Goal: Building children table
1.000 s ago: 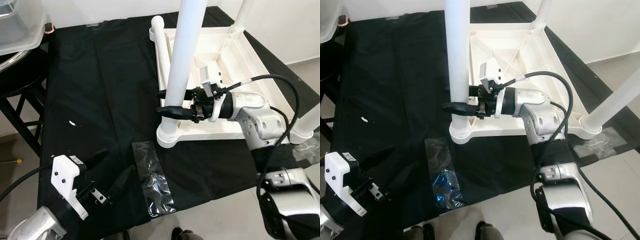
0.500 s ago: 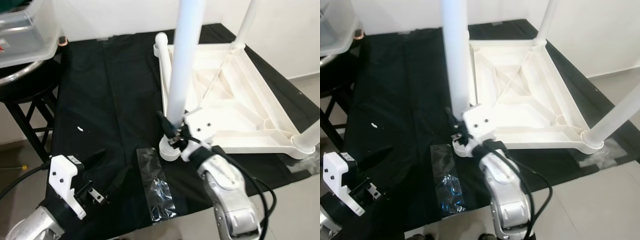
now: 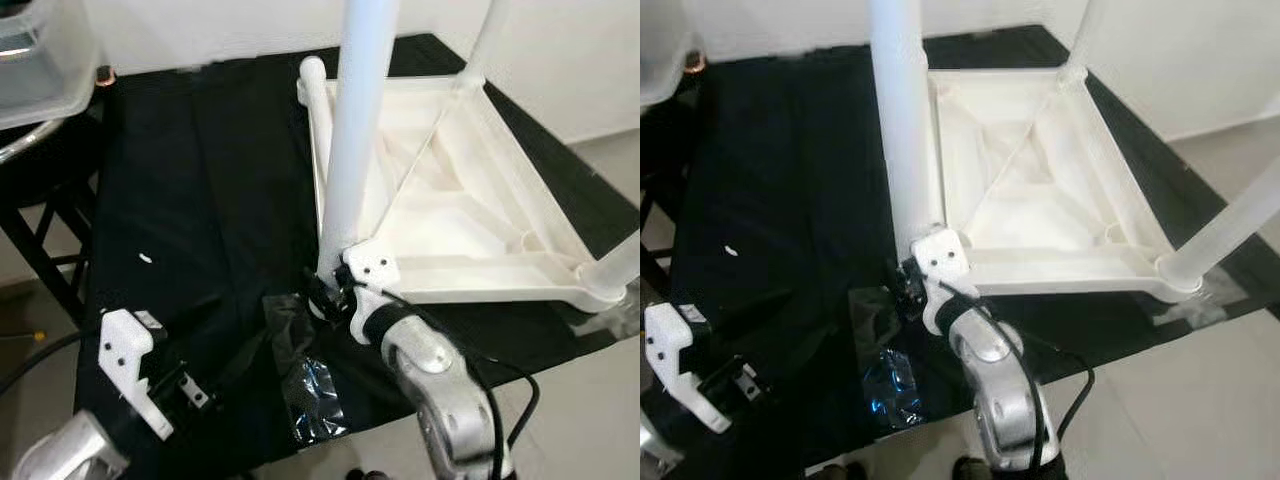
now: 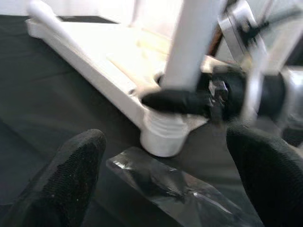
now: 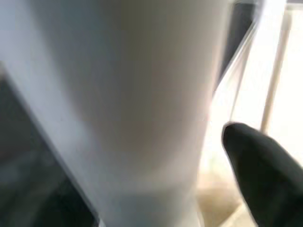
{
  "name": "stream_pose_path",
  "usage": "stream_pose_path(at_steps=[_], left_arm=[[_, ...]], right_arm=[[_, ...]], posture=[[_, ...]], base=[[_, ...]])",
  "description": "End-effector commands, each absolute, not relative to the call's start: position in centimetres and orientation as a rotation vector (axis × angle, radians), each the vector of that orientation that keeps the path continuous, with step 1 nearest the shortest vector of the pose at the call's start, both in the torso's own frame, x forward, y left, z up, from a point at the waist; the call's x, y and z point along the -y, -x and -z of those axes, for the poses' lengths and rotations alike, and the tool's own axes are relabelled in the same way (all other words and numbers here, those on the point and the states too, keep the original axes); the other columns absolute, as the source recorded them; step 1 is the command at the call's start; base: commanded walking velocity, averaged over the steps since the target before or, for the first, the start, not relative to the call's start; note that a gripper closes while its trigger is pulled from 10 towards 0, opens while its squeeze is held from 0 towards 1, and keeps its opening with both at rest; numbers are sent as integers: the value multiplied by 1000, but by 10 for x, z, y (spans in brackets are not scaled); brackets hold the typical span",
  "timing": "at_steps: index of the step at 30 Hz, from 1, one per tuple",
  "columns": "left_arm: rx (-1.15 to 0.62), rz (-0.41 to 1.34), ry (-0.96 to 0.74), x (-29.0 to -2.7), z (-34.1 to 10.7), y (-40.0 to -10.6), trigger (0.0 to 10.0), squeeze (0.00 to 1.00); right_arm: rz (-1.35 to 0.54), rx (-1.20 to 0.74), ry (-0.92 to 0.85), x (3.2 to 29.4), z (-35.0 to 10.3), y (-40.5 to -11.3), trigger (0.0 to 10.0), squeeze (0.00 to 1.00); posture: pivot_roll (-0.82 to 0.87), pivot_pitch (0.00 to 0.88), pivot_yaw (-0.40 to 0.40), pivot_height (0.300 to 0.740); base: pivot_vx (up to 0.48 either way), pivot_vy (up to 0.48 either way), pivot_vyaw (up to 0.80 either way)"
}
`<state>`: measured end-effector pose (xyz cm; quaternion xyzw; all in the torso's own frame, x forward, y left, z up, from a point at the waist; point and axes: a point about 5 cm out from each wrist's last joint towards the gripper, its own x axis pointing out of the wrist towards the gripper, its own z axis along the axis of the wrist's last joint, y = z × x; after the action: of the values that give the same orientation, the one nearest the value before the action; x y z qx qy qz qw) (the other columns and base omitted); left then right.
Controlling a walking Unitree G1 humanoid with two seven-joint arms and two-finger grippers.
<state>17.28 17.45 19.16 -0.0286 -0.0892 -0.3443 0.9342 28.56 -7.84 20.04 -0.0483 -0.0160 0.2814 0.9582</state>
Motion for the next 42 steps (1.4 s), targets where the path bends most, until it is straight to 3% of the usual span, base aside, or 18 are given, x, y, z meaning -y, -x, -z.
stream_pose_path(at_steps=[1, 2, 4, 5, 6, 13, 26, 27, 29, 30, 37, 42], left_arm=[[172, 734, 56, -178, -192, -167, 10000, 0], [172, 734, 56, -178, -192, -167, 10000, 0], [159, 758, 58, -184, -193, -161, 10000, 0], [158, 763, 58, -186, -194, -159, 10000, 0], [159, 764, 57, -187, -195, -158, 10000, 0], [160, 736, 41, -190, -195, -152, 10000, 0], [156, 614, 23, -189, -193, -143, 10000, 0], [154, 612, 31, -188, -193, -142, 10000, 0], [154, 612, 31, -188, -193, -142, 10000, 0], [154, 612, 37, -187, -193, -142, 10000, 0], [159, 607, 41, -185, -193, -143, 10000, 0], [162, 608, 42, -183, -193, -144, 10000, 0]], right_arm=[[-641, 52, 39, 88, -208, -291, 10000, 1000], [-641, 52, 39, 88, -208, -291, 10000, 1000], [-870, 114, 113, 98, -227, -295, 10000, 984], [-972, 123, 155, 102, -233, -296, 10000, 384], [-1043, 122, 183, 105, -237, -296, 10000, 0], [-1341, 150, 224, 108, -264, -318, 10000, 0], [-1483, 182, 268, 114, -296, -345, 10000, 0], [-1513, 176, 256, 116, -296, -344, 784, 0], [-1513, 176, 256, 116, -296, -344, 784, 0], [-1543, 172, 249, 117, -295, -345, 0, 0], [-1648, 136, 230, 121, -287, -345, 0, 0], [-1611, 114, 270, 127, -279, -344, 0, 0]], posture=[[69, 221, -50, 740], [69, 221, -50, 740], [83, 220, -64, 740], [85, 221, -65, 740], [85, 221, -66, 740], [110, 230, -82, 740], [136, 270, -93, 740], [139, 273, -93, 740], [139, 273, -93, 740], [139, 275, -92, 740], [140, 268, -85, 740], [131, 260, -84, 740]], base=[[0, 0, 0], [0, 0, 0], [0, 0, 0], [0, 0, 0], [0, 0, 0], [0, 0, 0], [0, 0, 0], [0, 0, 0], [0, 0, 0], [0, 0, 0], [0, 0, 0], [0, 0, 0]])
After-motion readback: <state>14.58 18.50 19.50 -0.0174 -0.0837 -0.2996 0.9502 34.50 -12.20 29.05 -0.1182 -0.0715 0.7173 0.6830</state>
